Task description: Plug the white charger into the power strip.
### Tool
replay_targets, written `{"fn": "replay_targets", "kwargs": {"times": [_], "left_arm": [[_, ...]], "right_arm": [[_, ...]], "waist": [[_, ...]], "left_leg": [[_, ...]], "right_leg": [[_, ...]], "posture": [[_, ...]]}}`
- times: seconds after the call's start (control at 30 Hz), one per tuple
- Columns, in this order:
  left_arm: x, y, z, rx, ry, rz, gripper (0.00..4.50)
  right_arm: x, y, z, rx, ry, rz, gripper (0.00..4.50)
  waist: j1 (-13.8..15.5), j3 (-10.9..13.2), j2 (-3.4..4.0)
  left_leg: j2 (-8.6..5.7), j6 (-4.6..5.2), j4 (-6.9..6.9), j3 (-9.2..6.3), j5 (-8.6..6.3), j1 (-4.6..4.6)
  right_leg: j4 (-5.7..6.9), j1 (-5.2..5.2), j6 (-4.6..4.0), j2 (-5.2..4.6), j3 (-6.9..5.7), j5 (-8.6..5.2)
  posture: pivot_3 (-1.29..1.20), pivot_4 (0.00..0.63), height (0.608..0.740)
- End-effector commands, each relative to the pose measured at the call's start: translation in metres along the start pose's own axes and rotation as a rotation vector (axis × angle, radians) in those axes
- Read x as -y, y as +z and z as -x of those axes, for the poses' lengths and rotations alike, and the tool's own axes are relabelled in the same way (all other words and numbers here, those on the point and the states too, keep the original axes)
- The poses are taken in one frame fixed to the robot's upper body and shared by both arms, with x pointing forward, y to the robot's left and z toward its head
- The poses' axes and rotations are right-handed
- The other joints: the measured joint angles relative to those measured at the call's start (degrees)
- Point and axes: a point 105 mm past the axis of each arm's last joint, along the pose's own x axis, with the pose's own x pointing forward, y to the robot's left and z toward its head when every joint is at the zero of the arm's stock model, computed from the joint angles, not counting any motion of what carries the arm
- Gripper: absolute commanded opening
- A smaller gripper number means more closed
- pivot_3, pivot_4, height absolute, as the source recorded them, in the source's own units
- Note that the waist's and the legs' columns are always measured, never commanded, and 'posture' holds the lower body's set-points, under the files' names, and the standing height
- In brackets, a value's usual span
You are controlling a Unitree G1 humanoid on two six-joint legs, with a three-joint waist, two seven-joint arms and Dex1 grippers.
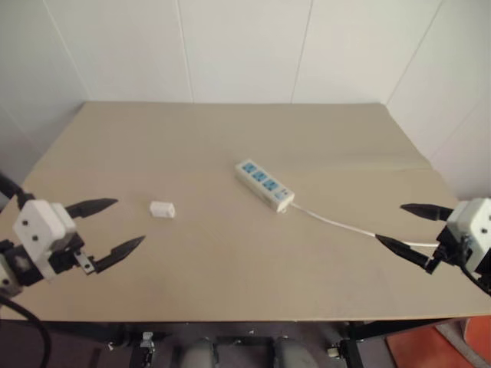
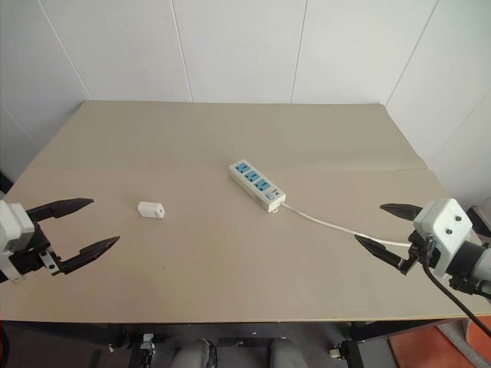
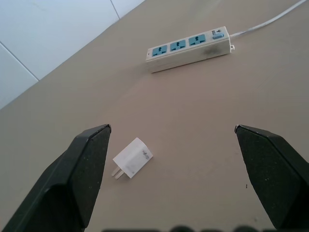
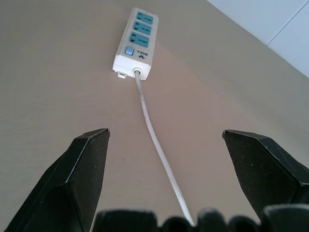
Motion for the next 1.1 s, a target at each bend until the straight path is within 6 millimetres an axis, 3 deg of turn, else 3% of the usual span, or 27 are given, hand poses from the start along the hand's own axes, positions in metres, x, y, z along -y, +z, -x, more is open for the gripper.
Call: {"fn": "replay_targets", "kwargs": {"times": [0.03,0.4,0.53,0.63,0.9,1.0,1.1], "left_arm": [[-0.001,0.008,0.002,0.018,0.009,-0.053,4.5],[-0.002,0.009,-0.001,0.035,0.002,-0.058,4.5],[-0.001,0.011,-0.007,0.059,-0.013,-0.057,4.5],[0.002,0.016,-0.015,0.096,-0.037,-0.049,4.5],[0.007,0.022,-0.032,0.161,-0.08,-0.024,4.5],[0.011,0.021,-0.038,0.165,-0.093,-0.017,4.5],[0.012,0.02,-0.04,0.16,-0.098,-0.016,4.5]], "right_arm": [[0.001,0.007,0.0,0.025,0.01,0.013,4.43],[0.001,0.006,-0.003,0.025,0.012,0.012,4.43],[-0.002,0.004,-0.015,0.063,0.005,-0.026,4.43],[-0.005,0.003,-0.036,0.113,-0.014,-0.091,4.43],[-0.019,0.001,-0.138,0.269,-0.114,-0.338,4.43],[-0.02,-0.006,-0.171,0.251,-0.159,-0.347,4.43],[-0.02,-0.002,-0.19,0.266,-0.137,-0.337,4.43]], "waist": [[0.0,0.0,0.0],[0.0,0.0,0.0],[0.0,0.0,0.0],[-0.2,0.0,0.0],[-1.2,0.1,0.09],[-1.2,0.1,0.14],[-1.2,0.1,0.16]], "left_leg": [[0.0,0.0,0.0,0.0,0.0,0.0],[0.0,0.0,0.0,0.0,0.0,0.0],[0.0,0.0,0.0,0.0,0.0,0.02],[0.0,0.0,0.0,0.0,0.0,0.05],[0.0,0.0,-0.02,-0.03,0.0,-0.05],[-0.02,-0.01,-0.03,-0.05,0.0,-0.15],[-0.04,-0.02,-0.03,-0.05,-0.01,-0.19]], "right_leg": [[0.0,0.0,0.0,0.0,0.0,0.0],[0.0,0.0,0.0,0.0,0.0,0.0],[0.0,0.0,0.0,0.01,0.0,0.0],[0.03,0.02,0.0,0.02,0.02,0.01],[0.11,-0.12,-0.04,0.03,0.02,0.03],[0.12,-0.21,-0.05,0.01,0.01,0.03],[0.12,-0.26,-0.05,-0.01,0.0,0.03]], "posture": [[0.0,0.15,0.74],[0.0,0.15,0.74],[0.0,0.15,0.74],[0.0,0.15,0.74],[0.0,0.15,0.74],[0.0,0.15,0.74],[0.0,0.15,0.74]]}}
